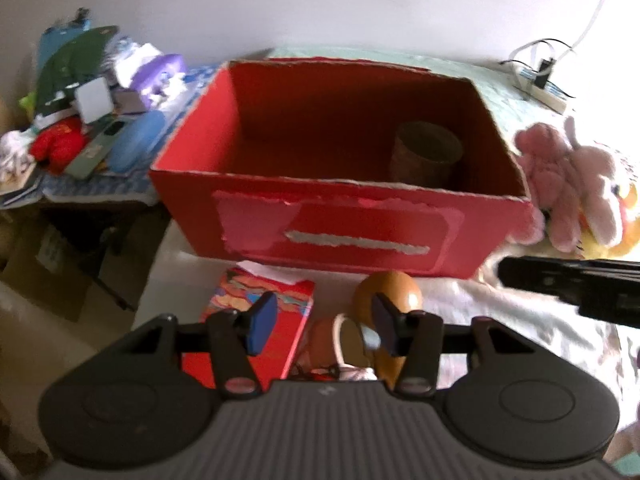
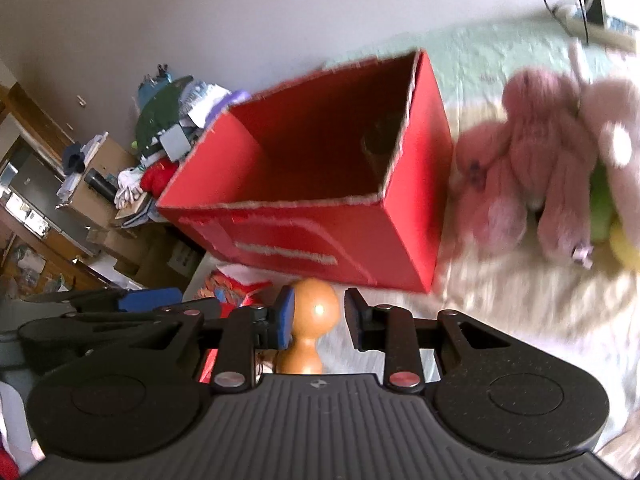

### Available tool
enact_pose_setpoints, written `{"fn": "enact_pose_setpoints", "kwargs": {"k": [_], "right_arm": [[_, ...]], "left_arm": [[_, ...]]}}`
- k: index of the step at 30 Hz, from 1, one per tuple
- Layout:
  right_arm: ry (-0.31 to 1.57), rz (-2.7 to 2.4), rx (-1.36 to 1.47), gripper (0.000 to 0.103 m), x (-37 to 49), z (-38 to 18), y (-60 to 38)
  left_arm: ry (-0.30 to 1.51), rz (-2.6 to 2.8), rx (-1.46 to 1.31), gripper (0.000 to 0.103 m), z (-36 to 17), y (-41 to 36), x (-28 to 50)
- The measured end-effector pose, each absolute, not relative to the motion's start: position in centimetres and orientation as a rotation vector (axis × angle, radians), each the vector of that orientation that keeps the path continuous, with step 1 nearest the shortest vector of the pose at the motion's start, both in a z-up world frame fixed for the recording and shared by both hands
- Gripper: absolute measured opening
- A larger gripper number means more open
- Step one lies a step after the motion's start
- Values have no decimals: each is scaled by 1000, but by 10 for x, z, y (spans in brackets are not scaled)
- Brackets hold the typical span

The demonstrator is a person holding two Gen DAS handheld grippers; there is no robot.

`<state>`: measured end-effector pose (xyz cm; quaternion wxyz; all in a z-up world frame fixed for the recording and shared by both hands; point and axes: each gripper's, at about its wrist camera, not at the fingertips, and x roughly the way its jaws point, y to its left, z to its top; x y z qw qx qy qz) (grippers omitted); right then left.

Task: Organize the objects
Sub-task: 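Grasp the wooden gourd figure at its neck with the right gripper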

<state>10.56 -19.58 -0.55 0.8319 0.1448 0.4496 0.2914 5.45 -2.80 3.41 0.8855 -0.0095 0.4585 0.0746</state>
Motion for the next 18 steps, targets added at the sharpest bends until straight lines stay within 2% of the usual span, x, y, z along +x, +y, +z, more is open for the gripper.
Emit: {"fn": "enact_pose_setpoints", "kwargs": {"k": [2, 3, 5, 18], "right_arm": [[996, 615, 340, 31, 107, -13, -194], [1011, 614, 351, 31, 107, -16, -193], [1016, 600, 352, 31, 107, -20, -191], [1081, 584, 479, 31, 104, -51, -180]], "left_arm": [[956, 104, -20, 50, 31, -27, 53], [963, 80, -23, 45, 30, -26, 53], [969, 17, -31, 42, 27, -25, 51], [986, -326, -34, 39, -2, -17, 52]]}}
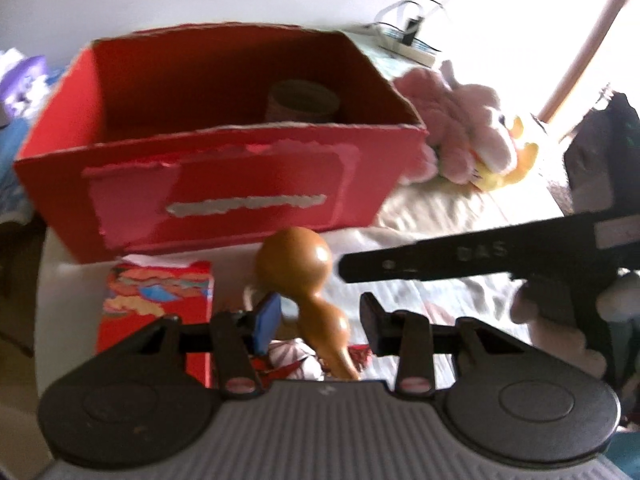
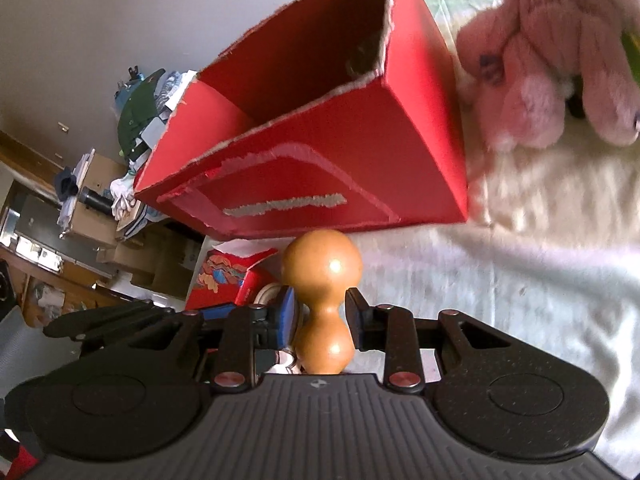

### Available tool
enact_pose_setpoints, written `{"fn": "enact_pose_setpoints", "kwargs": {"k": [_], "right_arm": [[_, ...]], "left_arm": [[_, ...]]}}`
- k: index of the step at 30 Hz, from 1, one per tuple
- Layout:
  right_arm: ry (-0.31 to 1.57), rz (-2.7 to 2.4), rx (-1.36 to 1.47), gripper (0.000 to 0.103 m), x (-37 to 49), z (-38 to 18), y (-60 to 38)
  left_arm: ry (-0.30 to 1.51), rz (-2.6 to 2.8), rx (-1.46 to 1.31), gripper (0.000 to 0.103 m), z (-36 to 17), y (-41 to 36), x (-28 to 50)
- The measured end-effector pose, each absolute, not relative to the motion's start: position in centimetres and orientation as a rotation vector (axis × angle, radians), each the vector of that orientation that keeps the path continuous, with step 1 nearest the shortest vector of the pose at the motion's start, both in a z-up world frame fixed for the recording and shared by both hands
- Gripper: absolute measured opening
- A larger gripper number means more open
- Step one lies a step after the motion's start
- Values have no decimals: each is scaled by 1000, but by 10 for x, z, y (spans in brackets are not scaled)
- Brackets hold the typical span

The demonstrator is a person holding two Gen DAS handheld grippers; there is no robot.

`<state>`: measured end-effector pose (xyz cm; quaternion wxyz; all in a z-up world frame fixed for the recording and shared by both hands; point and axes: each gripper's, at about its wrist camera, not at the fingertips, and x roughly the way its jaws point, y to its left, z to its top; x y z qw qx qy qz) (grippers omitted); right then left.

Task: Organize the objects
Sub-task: 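Grasp the wooden gourd figure at its neck with the right gripper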

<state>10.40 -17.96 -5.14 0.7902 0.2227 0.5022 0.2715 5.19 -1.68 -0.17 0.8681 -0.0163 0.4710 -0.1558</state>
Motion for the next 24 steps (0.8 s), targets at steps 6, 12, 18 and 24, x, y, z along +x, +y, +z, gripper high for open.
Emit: {"fn": "enact_pose_setpoints", "kwargs": {"k": [6, 12, 18, 24], "right_arm": [[1109, 577, 506, 32, 103, -57, -180], [1150, 581, 557, 32, 109, -69, -183], [1189, 637, 565, 38, 120, -81, -183], [1226, 684, 583, 38, 135, -90, -184]], "left_arm": [[1002, -419, -26, 38, -9, -19, 58], [1046, -443, -32, 38, -29, -18, 70], [1092, -414, -25, 38, -47, -22, 84], [1118, -345, -18, 38, -56, -30, 95]]}}
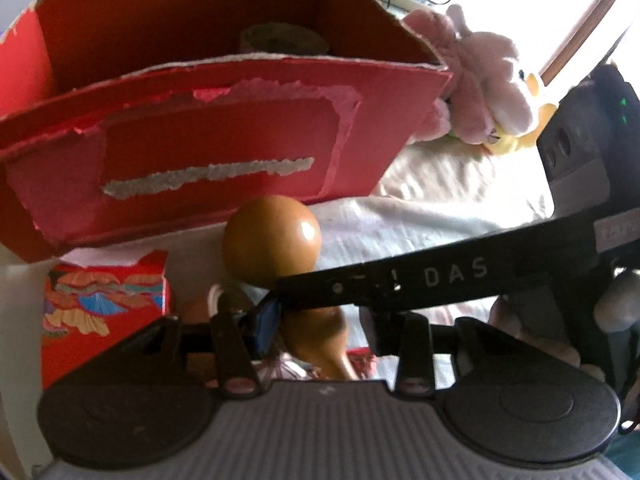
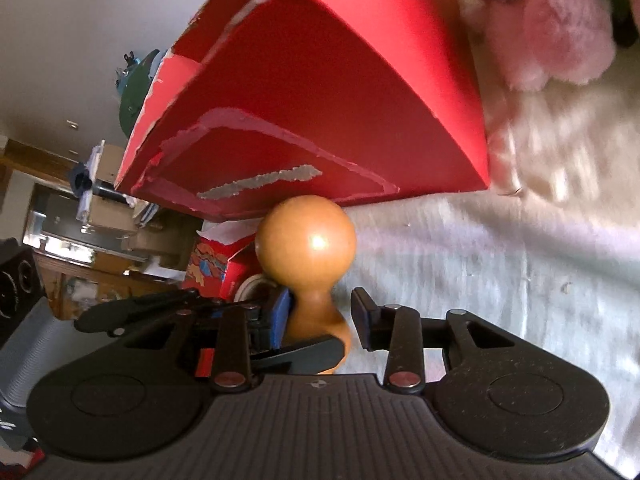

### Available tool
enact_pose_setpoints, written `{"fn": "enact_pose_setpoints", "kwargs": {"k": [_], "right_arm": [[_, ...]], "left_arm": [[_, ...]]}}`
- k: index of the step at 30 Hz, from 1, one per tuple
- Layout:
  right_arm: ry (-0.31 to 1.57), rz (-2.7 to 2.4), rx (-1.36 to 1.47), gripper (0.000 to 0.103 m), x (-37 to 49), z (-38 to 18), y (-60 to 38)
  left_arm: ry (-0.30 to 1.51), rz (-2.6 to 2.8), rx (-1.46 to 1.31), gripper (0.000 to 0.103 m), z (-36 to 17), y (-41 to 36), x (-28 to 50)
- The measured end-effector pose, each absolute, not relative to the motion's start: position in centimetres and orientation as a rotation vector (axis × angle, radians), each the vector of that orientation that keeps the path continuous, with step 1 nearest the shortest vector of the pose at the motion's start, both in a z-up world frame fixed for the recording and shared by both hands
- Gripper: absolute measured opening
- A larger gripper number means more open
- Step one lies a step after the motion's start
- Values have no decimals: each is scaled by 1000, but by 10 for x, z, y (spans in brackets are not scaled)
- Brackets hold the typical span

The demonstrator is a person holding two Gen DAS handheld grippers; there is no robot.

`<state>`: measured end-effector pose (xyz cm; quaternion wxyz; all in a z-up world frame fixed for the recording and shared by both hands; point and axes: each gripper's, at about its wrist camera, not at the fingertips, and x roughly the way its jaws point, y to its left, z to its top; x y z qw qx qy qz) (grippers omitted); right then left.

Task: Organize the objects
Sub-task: 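Grasp the wooden gourd figure at its neck with the right gripper, then lift the wooden gourd with the right gripper and carry it toward the box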

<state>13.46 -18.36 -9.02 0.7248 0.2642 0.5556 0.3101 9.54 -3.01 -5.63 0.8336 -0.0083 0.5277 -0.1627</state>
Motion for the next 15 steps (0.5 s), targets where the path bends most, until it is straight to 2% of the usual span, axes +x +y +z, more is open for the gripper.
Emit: {"fn": "enact_pose_setpoints", "kwargs": {"k": [15], "right_arm": [[1233, 677, 643, 31, 126, -83, -225]], "left_arm": [[1154, -369, 33, 37, -57, -56, 105]]}}
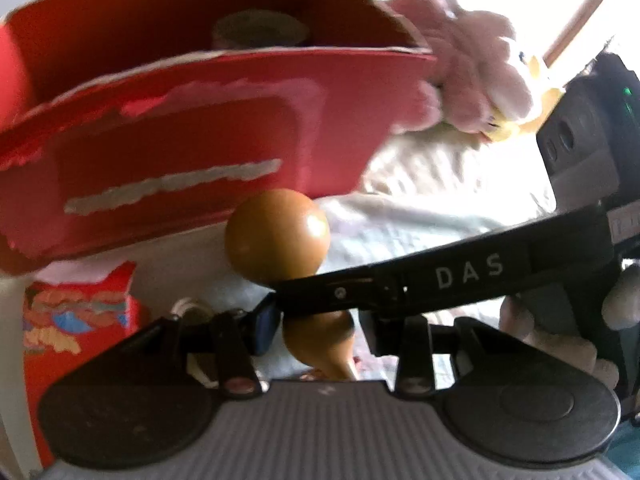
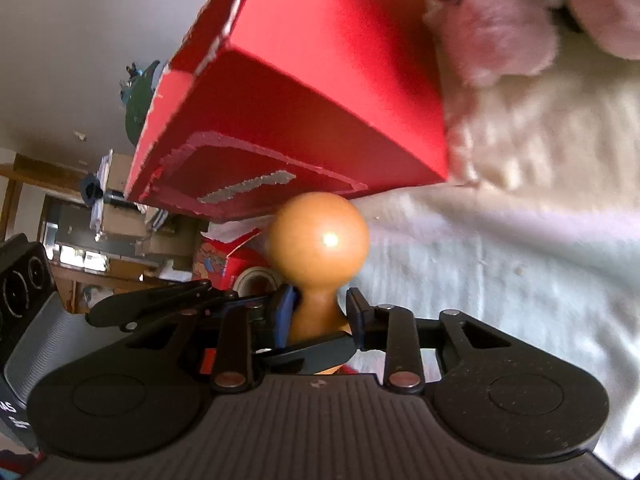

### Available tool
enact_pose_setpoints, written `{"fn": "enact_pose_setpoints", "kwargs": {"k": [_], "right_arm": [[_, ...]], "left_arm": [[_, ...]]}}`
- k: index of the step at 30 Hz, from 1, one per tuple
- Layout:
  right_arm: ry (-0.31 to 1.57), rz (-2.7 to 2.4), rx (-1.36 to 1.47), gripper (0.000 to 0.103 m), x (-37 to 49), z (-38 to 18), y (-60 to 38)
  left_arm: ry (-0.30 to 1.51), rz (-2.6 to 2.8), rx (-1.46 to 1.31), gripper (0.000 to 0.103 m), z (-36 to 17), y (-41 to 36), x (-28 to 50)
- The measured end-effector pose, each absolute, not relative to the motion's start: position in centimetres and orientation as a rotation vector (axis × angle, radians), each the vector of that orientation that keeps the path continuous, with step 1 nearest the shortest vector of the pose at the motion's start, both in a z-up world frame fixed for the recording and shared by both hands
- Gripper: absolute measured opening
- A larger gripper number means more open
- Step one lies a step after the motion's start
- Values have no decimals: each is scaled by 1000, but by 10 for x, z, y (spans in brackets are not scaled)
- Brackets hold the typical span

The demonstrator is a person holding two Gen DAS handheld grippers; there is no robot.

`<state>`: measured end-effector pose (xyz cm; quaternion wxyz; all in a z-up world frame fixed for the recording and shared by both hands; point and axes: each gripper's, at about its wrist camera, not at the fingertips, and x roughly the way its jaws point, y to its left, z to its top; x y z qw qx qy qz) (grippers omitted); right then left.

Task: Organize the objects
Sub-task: 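Lift the wooden gourd with the right gripper and carry it toward the box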

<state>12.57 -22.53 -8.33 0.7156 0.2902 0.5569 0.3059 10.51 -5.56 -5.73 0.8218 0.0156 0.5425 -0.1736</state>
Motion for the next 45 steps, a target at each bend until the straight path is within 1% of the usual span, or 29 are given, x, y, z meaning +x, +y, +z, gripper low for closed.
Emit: {"fn": "enact_pose_setpoints", "kwargs": {"k": [11, 18, 26, 30, 34, 37, 42, 45], "right_arm": [[1110, 494, 666, 30, 89, -50, -256], [956, 403, 638, 30, 71, 6, -256], [788, 423, 498, 30, 95, 65, -225], [752, 474, 439, 30, 124, 82, -204], [767, 510, 414, 30, 159, 88, -186], [807, 543, 403, 30, 185, 84, -174], [905, 591, 384, 30, 223, 64, -151], [974, 602, 377, 30, 240, 41, -138]], "left_arm": [[1084, -589, 134, 37, -36, -82, 97], [942, -732, 158, 37, 2, -96, 89], [742, -795, 134, 37, 59, -84, 94], [660, -757, 148, 37, 86, -65, 101], [634, -709, 133, 37, 102, -46, 117], [661, -670, 104, 38, 105, -30, 139], [730, -585, 56, 38, 94, -7, 168], [791, -547, 36, 38, 77, 1, 186]]}}
